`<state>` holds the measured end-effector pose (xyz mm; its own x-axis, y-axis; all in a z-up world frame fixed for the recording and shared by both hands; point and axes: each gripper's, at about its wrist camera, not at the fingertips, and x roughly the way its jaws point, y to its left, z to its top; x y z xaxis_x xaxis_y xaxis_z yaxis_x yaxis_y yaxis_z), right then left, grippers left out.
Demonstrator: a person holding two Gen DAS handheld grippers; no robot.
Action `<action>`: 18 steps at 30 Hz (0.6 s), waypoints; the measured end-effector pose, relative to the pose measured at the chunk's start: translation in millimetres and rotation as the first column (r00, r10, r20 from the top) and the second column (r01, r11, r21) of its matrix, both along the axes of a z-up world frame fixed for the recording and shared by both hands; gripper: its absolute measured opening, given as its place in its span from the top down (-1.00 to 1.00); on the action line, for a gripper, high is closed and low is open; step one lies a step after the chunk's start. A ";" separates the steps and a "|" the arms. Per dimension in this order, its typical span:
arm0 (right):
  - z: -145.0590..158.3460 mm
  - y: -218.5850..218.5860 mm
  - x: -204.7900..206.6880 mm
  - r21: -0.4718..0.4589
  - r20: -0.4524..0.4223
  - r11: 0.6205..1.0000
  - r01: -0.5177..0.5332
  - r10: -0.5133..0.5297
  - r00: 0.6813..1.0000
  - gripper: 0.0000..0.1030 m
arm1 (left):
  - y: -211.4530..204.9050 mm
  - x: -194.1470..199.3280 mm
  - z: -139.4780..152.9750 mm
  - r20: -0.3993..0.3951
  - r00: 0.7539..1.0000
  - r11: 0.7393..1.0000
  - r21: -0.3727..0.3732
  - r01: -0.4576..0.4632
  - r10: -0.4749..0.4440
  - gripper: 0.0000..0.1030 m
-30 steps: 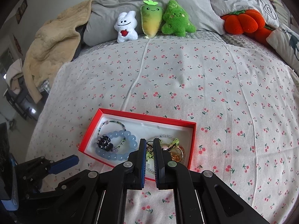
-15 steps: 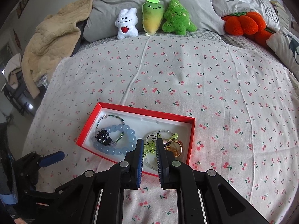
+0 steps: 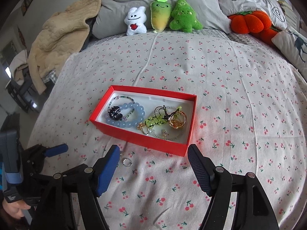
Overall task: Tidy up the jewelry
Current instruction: 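Withdraw both tools from the box toward the last two pieces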
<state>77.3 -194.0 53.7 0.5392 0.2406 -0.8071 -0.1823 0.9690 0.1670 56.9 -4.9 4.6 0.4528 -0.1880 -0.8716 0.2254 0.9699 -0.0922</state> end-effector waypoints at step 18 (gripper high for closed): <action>-51.1 -20.9 -25.9 -0.074 -0.116 0.997 0.024 -0.033 0.993 -0.60 | -10.8 -7.5 -28.6 0.043 0.994 0.992 0.068 0.102 -0.105 -0.57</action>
<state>51.4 -215.0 2.6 0.4461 0.1656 -0.8796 -0.1379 0.9837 0.1152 49.3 -15.8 -24.0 0.4738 -0.1791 -0.8622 0.3278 0.9446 -0.0161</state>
